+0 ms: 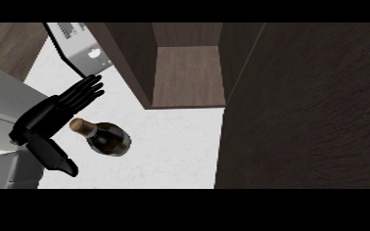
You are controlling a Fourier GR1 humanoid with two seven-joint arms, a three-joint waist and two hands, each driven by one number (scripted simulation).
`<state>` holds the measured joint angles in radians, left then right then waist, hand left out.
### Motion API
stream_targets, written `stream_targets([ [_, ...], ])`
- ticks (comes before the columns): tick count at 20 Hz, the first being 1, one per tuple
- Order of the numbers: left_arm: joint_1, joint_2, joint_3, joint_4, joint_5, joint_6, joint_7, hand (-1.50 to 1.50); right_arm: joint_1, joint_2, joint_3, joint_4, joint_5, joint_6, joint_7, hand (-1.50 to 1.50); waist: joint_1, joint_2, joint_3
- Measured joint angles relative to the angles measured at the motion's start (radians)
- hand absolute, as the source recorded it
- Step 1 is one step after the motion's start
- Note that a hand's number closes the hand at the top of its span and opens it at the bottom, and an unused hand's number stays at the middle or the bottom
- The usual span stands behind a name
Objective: Pick up the wine, place it into the cabinet and close the cabinet
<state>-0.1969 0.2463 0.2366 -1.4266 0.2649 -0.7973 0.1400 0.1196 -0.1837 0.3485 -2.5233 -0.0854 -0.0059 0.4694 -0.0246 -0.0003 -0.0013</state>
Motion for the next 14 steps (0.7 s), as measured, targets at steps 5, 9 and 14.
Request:
stream_targets([
  [5, -0.027, 0.009, -0.005, 0.139, -0.111, -0.011, -0.124, -1.5, -0.01, 0.002, 0.015, -0.001, 0.001, -0.005, 0.009, -1.5, -0.005, 0.001, 0.0],
  [9, -0.053, 0.002, -0.023, 0.24, -0.192, 0.003, -0.218, -1.5, 0.022, -0.001, 0.026, -0.001, 0.003, 0.0, -0.02, -1.5, -0.007, 0.0, 0.0],
  [14, -0.086, 0.024, -0.04, 0.369, -0.268, -0.01, -0.335, -1.5, 0.008, -0.003, 0.025, -0.002, 0.004, -0.007, -0.008, -1.5, -0.007, 0.001, -0.001],
])
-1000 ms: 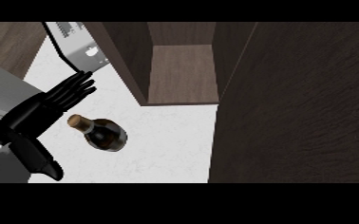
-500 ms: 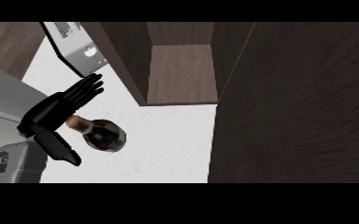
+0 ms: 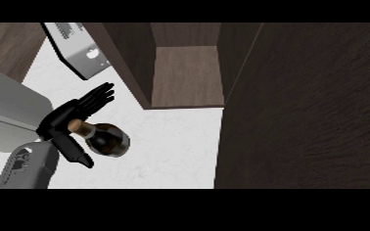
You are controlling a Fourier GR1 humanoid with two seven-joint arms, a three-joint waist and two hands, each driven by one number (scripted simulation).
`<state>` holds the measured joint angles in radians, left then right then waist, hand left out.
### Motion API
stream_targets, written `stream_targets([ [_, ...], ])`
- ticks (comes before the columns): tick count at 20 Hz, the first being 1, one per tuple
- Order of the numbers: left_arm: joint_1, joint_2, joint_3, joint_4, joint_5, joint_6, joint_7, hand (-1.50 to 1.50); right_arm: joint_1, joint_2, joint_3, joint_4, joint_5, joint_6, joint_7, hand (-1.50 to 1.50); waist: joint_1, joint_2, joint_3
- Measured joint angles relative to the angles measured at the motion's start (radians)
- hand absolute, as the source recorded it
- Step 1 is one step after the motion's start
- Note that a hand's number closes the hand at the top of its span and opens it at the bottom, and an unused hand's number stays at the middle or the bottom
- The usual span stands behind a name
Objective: Pick up the wine, place it into the cabinet and close the cabinet
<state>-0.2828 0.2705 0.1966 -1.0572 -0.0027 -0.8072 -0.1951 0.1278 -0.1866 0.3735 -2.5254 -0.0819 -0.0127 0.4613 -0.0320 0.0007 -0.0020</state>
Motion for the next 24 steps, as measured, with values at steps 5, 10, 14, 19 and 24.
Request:
stream_targets([
  [5, -0.01, -0.006, -0.032, 0.107, -0.074, 0.032, -0.102, -1.5, -0.007, -0.005, -0.004, 0.0, 0.001, 0.001, -0.002, -1.5, 0.0, 0.0, 0.0],
  [10, -0.009, -0.003, -0.073, 0.195, -0.142, 0.077, -0.199, -1.5, -0.006, -0.003, -0.001, 0.002, 0.004, -0.002, -0.011, -1.5, 0.005, 0.0, 0.0],
  [14, -0.003, -0.006, -0.09, 0.251, -0.158, 0.102, -0.249, -1.5, -0.005, -0.008, -0.005, 0.001, 0.003, -0.001, -0.007, -1.5, 0.007, -0.001, 0.0],
  [19, -0.027, -0.022, -0.076, 0.339, -0.13, 0.116, -0.266, -1.5, -0.01, -0.01, -0.021, 0.002, 0.001, -0.001, -0.001, -1.5, 0.005, 0.0, 0.0],
  [24, -0.07, -0.035, -0.05, 0.431, -0.087, 0.112, -0.26, -1.5, -0.026, -0.006, -0.013, 0.005, 0.004, -0.009, 0.01, -1.5, 0.005, 0.0, 0.0],
])
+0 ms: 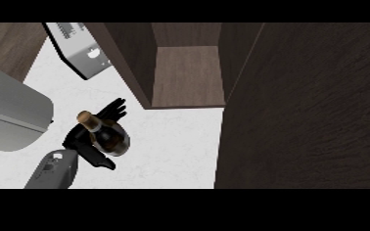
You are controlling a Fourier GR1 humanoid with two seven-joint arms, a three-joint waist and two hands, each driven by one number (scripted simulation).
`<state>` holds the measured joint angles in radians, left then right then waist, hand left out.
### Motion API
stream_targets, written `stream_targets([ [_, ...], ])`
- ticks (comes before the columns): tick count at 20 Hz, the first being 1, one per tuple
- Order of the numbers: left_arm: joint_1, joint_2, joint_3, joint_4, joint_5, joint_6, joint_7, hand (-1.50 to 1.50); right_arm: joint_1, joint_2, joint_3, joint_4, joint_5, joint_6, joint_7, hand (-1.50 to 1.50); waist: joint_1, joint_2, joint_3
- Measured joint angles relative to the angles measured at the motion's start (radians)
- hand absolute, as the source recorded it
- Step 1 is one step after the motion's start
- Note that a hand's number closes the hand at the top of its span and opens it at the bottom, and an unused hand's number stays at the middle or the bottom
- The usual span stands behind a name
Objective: Pick up the wine, place it into the cabinet and close the cabinet
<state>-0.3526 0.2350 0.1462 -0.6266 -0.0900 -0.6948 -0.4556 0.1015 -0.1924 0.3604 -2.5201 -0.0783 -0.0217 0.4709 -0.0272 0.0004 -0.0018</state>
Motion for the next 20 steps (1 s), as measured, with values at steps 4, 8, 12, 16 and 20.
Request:
stream_targets([
  [4, -0.019, -0.024, 0.019, 0.049, 0.044, -0.015, 0.017, -1.5, -0.01, 0.001, -0.007, 0.001, 0.0, -0.002, 0.007, -1.5, 0.002, -0.001, 0.0],
  [8, -0.037, -0.026, 0.029, 0.083, 0.072, -0.037, 0.038, -1.5, -0.01, -0.004, -0.006, -0.002, -0.002, -0.002, 0.021, -1.5, 0.001, -0.001, 0.0],
  [12, -0.052, -0.04, 0.027, 0.097, 0.088, -0.043, 0.05, -1.5, -0.004, -0.002, 0.001, -0.003, -0.001, -0.007, 0.019, -1.5, 0.002, -0.002, 0.001],
  [16, -0.046, -0.053, 0.011, 0.088, 0.084, -0.036, 0.025, 1.5, -0.002, -0.009, -0.018, -0.002, -0.002, 0.005, 0.013, -1.5, 0.005, -0.002, 0.001],
  [20, -0.043, -0.063, -0.005, 0.076, 0.08, -0.025, 0.014, 1.5, 0.007, -0.01, -0.025, -0.002, -0.004, 0.009, 0.01, -1.5, 0.006, -0.003, 0.002],
])
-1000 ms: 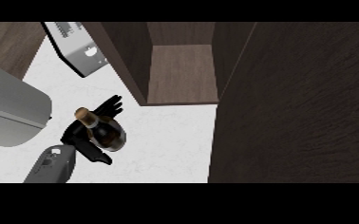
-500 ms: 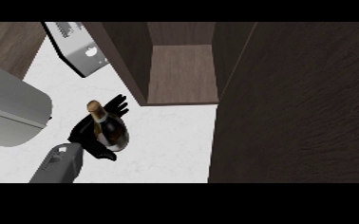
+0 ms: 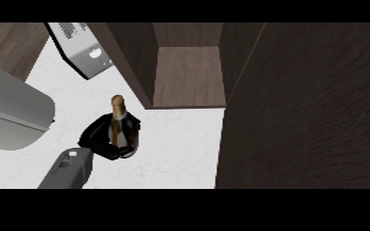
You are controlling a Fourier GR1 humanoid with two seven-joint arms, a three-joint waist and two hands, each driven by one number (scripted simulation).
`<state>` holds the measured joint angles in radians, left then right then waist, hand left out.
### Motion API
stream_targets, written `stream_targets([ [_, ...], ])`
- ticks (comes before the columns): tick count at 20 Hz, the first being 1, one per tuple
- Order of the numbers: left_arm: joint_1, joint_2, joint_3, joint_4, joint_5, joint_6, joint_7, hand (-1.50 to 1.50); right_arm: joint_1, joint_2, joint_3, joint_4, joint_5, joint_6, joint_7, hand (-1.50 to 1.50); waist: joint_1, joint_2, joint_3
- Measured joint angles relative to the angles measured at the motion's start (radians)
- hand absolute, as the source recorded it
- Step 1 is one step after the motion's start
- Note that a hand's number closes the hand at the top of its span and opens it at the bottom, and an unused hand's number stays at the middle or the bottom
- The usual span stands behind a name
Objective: Pick up the wine, place it into the cabinet and close the cabinet
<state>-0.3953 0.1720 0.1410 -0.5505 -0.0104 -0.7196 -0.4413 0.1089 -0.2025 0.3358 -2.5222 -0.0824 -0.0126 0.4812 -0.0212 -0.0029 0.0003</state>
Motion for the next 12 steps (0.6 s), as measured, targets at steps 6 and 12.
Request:
stream_targets([
  [6, 0.014, -0.02, -0.03, -0.057, -0.011, 0.034, -0.023, 1.5, 0.004, -0.001, -0.021, 0.001, -0.004, 0.011, -0.009, -1.5, 0.005, 0.0, 0.0],
  [12, 0.111, -0.049, 0.046, -0.135, 0.045, 0.189, -0.125, 1.5, 0.016, 0.013, -0.017, 0.013, 0.0, 0.008, -0.034, -1.5, 0.022, -0.007, 0.0],
])
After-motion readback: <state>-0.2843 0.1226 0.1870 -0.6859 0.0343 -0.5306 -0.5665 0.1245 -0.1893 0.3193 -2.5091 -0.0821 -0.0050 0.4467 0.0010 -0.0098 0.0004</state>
